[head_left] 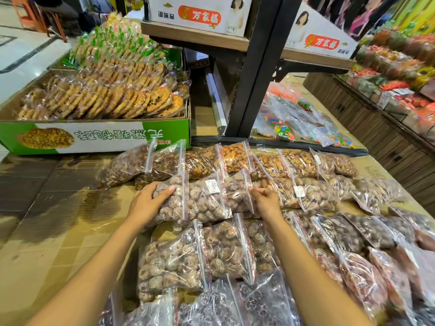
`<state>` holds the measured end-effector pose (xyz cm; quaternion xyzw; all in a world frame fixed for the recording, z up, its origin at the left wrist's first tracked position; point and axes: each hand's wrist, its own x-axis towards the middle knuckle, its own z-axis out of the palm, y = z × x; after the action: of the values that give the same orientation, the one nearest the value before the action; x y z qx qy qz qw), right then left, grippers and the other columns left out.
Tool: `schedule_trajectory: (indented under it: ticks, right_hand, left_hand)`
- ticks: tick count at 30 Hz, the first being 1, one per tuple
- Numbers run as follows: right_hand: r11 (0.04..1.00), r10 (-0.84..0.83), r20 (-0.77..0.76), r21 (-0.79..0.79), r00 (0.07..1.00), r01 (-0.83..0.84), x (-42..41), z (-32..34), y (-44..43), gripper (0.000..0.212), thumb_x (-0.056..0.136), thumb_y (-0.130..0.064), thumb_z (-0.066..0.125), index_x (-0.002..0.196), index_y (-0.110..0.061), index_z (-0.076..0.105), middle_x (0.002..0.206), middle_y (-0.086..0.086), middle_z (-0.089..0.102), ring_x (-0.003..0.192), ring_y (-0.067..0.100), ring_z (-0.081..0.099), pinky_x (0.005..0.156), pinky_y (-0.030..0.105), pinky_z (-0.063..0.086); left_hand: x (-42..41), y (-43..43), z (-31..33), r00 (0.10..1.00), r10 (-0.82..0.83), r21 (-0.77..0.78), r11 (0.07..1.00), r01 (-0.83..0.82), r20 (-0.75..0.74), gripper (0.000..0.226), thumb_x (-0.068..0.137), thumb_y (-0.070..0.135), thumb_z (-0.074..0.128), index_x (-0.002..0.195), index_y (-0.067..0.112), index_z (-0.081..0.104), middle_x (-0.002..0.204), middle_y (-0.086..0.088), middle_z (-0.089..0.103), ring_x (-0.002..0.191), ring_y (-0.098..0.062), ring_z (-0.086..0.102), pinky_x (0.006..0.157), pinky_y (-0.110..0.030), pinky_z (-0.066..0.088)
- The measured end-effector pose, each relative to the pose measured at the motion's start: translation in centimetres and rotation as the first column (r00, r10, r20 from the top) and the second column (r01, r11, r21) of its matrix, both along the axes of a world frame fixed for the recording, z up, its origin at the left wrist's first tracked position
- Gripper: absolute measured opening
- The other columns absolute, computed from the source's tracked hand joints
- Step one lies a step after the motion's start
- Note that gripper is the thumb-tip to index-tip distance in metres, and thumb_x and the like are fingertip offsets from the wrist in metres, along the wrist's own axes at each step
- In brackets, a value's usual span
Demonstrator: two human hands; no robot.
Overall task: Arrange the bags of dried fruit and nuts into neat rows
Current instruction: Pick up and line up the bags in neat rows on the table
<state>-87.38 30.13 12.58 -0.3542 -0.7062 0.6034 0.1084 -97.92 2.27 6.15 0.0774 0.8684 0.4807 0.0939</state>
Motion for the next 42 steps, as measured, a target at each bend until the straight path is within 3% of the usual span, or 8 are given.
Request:
schedule_trajectory:
  ticks: [5, 14, 18, 23, 28, 34, 39, 42]
  right_hand:
    - [0.998, -0.008, -0.106, -0.061, 0.994, 0.001, 3.8, 1.6, -0.7, 0.008, 0.089, -0.009, 0.058, 0.082, -0.006, 0.056, 0.144, -0.005, 0.043, 0.116, 0.032, 0.055, 0.085, 0.041, 0.055]
    - [0.931, 0.063, -0.215, 0.365, 0.975, 0.021, 13.6, 2.8, -8.1, 0.012, 0.089, -0.019, 0.06, 0.1, -0.019, 0.055, 0.098, -0.006, 0.06, 0.092, 0.012, 0.058, 0.081, 0.025, 0.046]
    - [0.675, 0.43, -0.013, 0.668, 0.903, -0.312, 16.6, 2.1, -11.5, 0.021, 0.089, -0.037, 0.054, 0.099, -0.019, 0.058, 0.102, -0.004, 0.057, 0.101, 0.017, 0.052, 0.087, 0.037, 0.047]
    - [0.257, 0.477, 0.424, 0.771, 0.77, -0.583, 17.7, -0.1, -17.0, 0.045, 0.086, -0.054, 0.048, 0.095, -0.013, 0.064, 0.102, 0.007, 0.063, 0.113, 0.029, 0.043, 0.099, 0.045, 0.037]
    - [0.257, 0.392, 0.515, 0.735, 0.762, -0.628, 17.8, -1.7, -19.9, 0.05, 0.085, -0.055, 0.05, 0.1, -0.009, 0.064, 0.118, 0.011, 0.054, 0.124, 0.034, 0.031, 0.097, 0.051, 0.029]
    - [0.58, 0.407, 0.3, 0.645, 0.863, -0.498, 17.5, -2.6, -21.8, 0.012, 0.086, -0.025, 0.059, 0.077, -0.019, 0.065, 0.101, 0.0, 0.063, 0.111, 0.025, 0.038, 0.092, 0.043, 0.024]
    - [0.737, 0.443, 0.162, 0.493, 0.882, -0.461, 18.9, -2.2, -21.7, 0.012, 0.091, -0.024, 0.055, 0.079, -0.024, 0.054, 0.085, -0.006, 0.056, 0.098, 0.016, 0.043, 0.093, 0.037, 0.029]
    - [0.761, 0.482, 0.085, 0.453, 0.872, -0.465, 20.4, -2.9, -21.2, 0.02, 0.091, -0.024, 0.053, 0.075, -0.033, 0.045, 0.08, -0.007, 0.051, 0.085, 0.022, 0.051, 0.082, 0.042, 0.044]
  left_hand:
    - [0.5, -1.8, 0.5, 0.996, -0.076, -0.132, 0.988, 0.08, 0.034, 0.088, 0.068, 0.092, 0.034, 0.143, 0.045, 0.033, 0.152, -0.003, 0.035, 0.139, -0.03, 0.03, 0.111, -0.057, 0.026]
    - [11.4, -9.3, 4.3, 0.991, -0.111, -0.212, 0.973, 0.093, -0.072, 0.09, 0.066, 0.089, 0.036, 0.145, 0.048, 0.02, 0.156, -0.001, 0.029, 0.143, -0.026, 0.024, 0.115, -0.051, 0.021]
    - [17.1, -14.3, 1.9, 0.998, -0.057, -0.123, 0.991, 0.061, 0.036, 0.065, 0.061, 0.087, 0.051, 0.119, 0.074, 0.024, 0.152, 0.007, 0.031, 0.14, -0.017, 0.029, 0.114, -0.047, 0.027]
    - [19.7, -16.8, -0.9, 0.996, -0.032, 0.033, 0.999, 0.029, 0.082, 0.057, 0.069, 0.075, 0.064, 0.118, 0.049, 0.056, 0.123, 0.015, 0.064, 0.115, -0.01, 0.06, 0.098, -0.046, 0.047]
    - [20.9, -15.4, 1.3, 0.996, 0.092, 0.141, 0.986, -0.092, 0.011, 0.02, 0.074, 0.046, 0.075, 0.091, 0.04, 0.066, 0.086, 0.031, 0.069, 0.077, 0.011, 0.064, 0.067, -0.019, 0.047]
    - [22.5, -15.5, 2.9, 0.992, 0.128, 0.32, 0.939, -0.125, 0.011, 0.014, 0.076, 0.015, 0.078, 0.07, 0.026, 0.071, 0.067, 0.023, 0.07, 0.06, 0.008, 0.062, 0.055, -0.006, 0.044]
    - [24.2, -15.9, 3.2, 0.99, 0.117, 0.286, 0.949, -0.135, 0.077, 0.037, 0.049, 0.05, 0.089, 0.081, 0.049, 0.07, 0.082, 0.017, 0.072, 0.071, 0.006, 0.064, 0.068, -0.015, 0.052]
    - [25.4, -15.0, 2.4, 0.997, -0.078, -0.054, 0.995, 0.078, 0.004, 0.088, 0.047, 0.093, 0.051, 0.118, 0.041, 0.051, 0.126, 0.021, 0.046, 0.111, 0.001, 0.047, 0.096, -0.03, 0.038]
